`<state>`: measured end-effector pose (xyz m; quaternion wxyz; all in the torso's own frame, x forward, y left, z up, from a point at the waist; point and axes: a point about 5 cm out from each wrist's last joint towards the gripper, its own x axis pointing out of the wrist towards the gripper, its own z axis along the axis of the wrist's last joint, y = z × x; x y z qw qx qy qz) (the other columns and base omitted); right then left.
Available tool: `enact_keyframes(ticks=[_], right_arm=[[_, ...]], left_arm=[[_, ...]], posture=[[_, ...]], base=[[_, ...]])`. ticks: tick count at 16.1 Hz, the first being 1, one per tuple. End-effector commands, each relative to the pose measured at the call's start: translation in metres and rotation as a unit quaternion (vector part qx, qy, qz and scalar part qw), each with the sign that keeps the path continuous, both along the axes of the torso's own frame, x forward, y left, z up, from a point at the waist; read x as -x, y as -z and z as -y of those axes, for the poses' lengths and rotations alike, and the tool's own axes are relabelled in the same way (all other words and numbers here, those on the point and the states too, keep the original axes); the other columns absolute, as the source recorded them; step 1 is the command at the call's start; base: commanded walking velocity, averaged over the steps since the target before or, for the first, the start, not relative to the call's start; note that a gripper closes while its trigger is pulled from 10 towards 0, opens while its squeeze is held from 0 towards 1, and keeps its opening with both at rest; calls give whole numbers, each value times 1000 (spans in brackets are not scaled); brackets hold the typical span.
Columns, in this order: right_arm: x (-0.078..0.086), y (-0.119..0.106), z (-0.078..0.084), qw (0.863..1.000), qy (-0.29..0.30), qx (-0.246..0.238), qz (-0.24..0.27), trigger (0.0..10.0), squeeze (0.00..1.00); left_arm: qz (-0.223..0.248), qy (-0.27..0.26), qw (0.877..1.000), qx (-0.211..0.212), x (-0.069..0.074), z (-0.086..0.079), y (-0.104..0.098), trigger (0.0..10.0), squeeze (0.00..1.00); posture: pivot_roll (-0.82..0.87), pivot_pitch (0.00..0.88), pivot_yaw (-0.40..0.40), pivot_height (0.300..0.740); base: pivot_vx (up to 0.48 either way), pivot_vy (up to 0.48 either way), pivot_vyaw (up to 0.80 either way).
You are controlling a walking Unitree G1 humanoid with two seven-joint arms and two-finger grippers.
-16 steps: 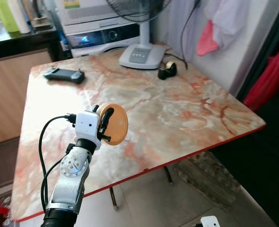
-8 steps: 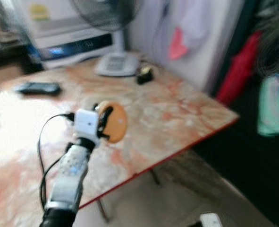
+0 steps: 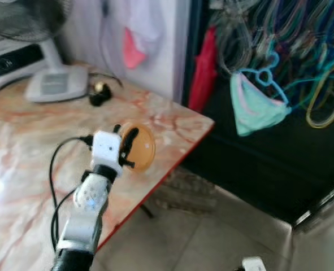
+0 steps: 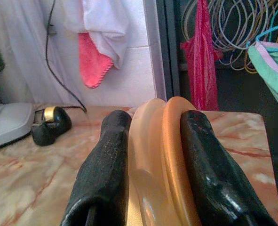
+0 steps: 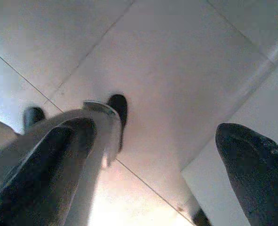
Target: Restocking fridge
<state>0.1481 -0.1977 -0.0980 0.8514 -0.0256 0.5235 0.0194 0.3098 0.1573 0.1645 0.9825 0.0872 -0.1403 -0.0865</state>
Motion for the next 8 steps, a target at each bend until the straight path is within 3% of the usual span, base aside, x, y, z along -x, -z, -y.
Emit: enact_keyframes(ticks=[1, 5, 8], right_arm=[[2, 1, 0, 1000, 2, -3, -3, 10000, 0], [1, 0, 0, 1000, 0, -3, -3, 10000, 0], [1, 0, 1, 1000, 0, -3, -3, 10000, 0]], left_arm=[[10, 3, 1000, 4, -1, 1, -4, 10000, 0], [12, 3, 1000, 3, -1, 1, -4, 10000, 0], [11, 3, 1000, 5, -1, 2, -4, 10000, 0]], posture=[[5, 0, 21, 740], [6, 0, 18, 740], [5, 0, 17, 740]], base=[[0, 0, -800], [0, 0, -800], [0, -214, -800]])
